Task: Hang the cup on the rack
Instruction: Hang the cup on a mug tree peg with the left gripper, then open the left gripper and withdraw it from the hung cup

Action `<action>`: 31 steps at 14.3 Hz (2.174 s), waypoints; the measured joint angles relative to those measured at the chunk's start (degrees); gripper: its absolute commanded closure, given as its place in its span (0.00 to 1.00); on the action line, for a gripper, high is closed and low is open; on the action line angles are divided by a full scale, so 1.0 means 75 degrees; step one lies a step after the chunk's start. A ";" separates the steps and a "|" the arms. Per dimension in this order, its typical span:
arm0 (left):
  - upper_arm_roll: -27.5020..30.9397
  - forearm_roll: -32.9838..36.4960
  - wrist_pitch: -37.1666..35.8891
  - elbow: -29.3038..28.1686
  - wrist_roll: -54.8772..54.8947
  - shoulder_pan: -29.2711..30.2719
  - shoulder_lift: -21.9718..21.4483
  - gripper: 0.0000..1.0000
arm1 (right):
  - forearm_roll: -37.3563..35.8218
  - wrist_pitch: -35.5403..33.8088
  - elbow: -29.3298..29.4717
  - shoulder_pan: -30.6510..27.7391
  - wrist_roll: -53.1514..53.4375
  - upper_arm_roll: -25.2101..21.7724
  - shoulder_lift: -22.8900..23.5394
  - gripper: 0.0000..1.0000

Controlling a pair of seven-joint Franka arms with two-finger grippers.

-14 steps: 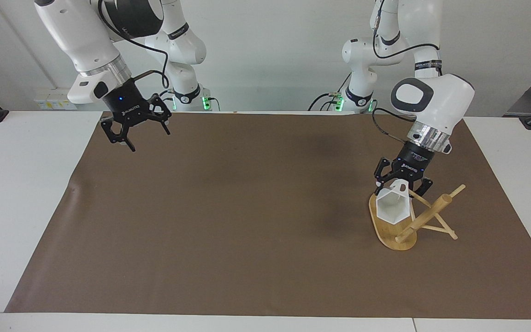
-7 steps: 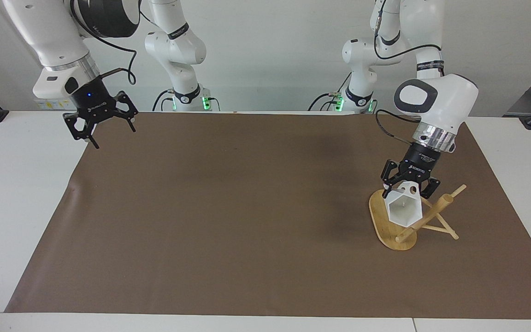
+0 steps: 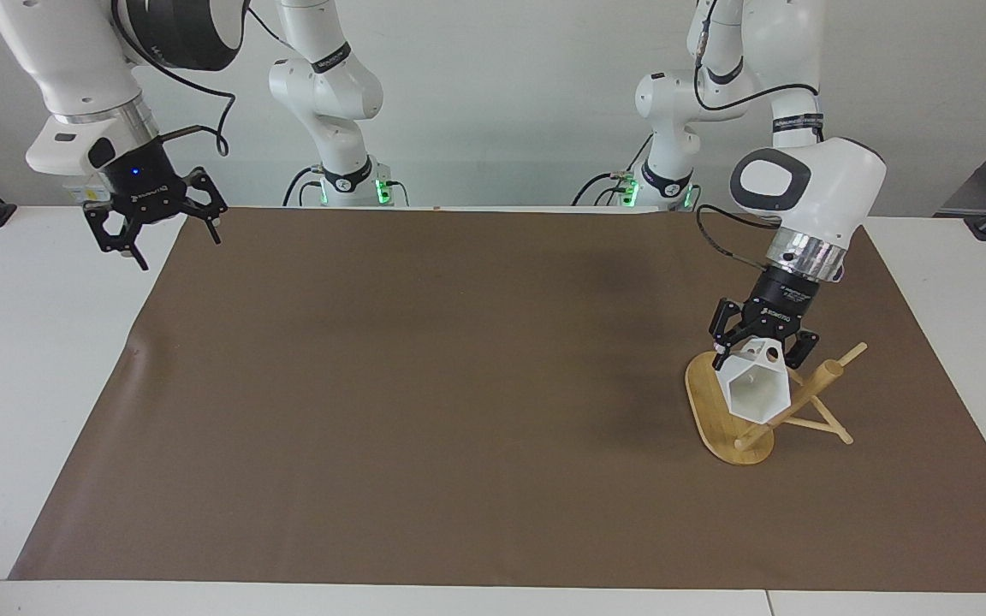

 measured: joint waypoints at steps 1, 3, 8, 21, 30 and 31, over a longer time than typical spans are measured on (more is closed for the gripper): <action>0.0002 0.0000 0.0011 0.0002 -0.0020 0.0000 0.0000 0.00 | -0.0021 0.0000 0.0004 0.0000 0.0026 0.0000 0.0000 0.00; 0.0011 0.0000 0.0012 0.0012 -0.0030 0.0006 0.0000 0.00 | -0.0024 0.0000 0.0006 0.0000 0.0536 0.0001 0.0000 0.00; 0.0061 0.0213 -0.0214 0.0104 -0.0024 0.0103 -0.0013 0.00 | -0.0025 -0.0016 0.0004 0.0039 0.2994 0.0055 0.0000 0.00; 0.0116 0.4337 -0.4531 0.2050 0.0590 0.0976 -0.0911 0.00 | 0.0647 -0.0656 -0.0001 0.0035 0.5712 0.0043 -0.0010 0.00; 0.0193 0.5113 -0.6674 0.3337 0.6443 0.1012 -0.0930 0.00 | 0.0642 -0.0656 -0.0001 0.0025 0.5422 0.0019 -0.0023 0.00; 0.0206 0.5142 -0.6767 0.3337 0.7491 0.1013 -0.0934 0.00 | 0.0642 -0.0656 -0.0001 0.0023 0.5397 0.0018 -0.0024 0.00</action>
